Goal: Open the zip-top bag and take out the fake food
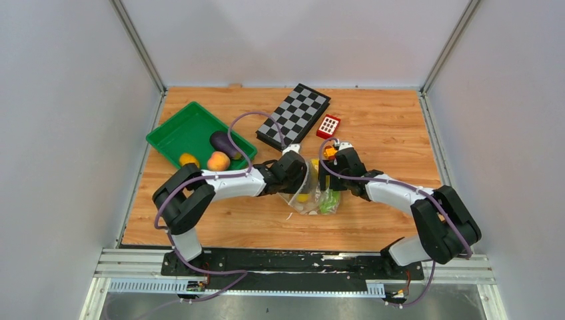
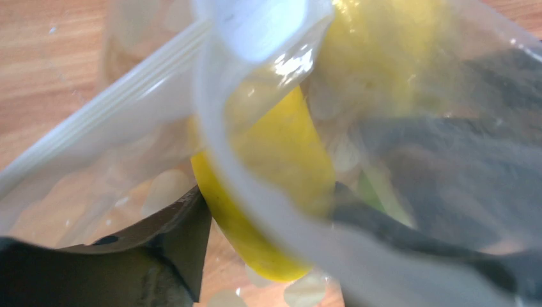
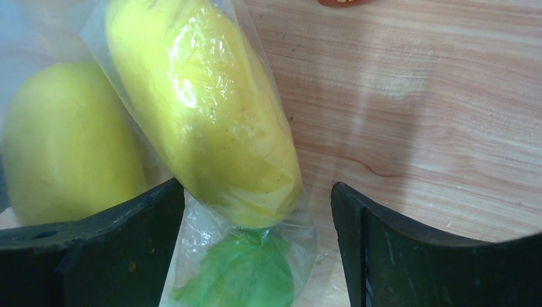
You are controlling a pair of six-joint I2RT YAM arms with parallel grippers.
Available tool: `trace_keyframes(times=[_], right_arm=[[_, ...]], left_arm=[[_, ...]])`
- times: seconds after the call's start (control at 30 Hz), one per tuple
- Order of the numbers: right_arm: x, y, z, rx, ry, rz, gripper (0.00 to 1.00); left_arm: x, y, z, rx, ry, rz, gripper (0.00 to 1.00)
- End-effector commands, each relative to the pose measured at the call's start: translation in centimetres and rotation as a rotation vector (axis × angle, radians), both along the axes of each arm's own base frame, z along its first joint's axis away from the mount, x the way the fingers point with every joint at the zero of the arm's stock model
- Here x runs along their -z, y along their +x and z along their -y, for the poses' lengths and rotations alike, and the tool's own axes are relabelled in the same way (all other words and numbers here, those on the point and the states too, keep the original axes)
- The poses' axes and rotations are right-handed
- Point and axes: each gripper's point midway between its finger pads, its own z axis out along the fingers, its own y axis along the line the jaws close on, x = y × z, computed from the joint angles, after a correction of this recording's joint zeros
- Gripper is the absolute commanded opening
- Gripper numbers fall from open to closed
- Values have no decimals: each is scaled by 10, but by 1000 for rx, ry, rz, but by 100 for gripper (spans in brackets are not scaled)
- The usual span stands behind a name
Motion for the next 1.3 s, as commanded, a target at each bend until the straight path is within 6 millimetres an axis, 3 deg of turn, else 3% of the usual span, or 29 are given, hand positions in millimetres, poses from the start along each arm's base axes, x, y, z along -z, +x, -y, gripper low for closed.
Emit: trace_keyframes(times=[0.0, 0.17, 0.4, 0.57, 0.77, 0.93, 1.27], right_arm=[[-4, 5, 0, 4, -19, 9, 85], [-3, 6, 1, 8, -26, 6, 85], [-4, 6, 3, 15, -32, 11, 85], [-5, 6, 3, 19, -32, 14, 85], [-5, 7, 4, 21, -32, 16, 85], [-5, 6, 3, 21, -31, 18, 86], [-5, 6, 2, 16, -28, 18, 86]], left_arm=[[-36, 0, -10, -10, -16, 73, 60], [-55, -4, -25, -9, -2, 103, 40], [-70, -19, -49, 32, 72, 102, 39], [-84, -27, -80, 25, 158, 122, 39], [-116, -20, -140, -75, 226, 177, 39], [-139, -3, -194, -198, 251, 224, 39], [-154, 63, -311, -493, 317, 204, 42]])
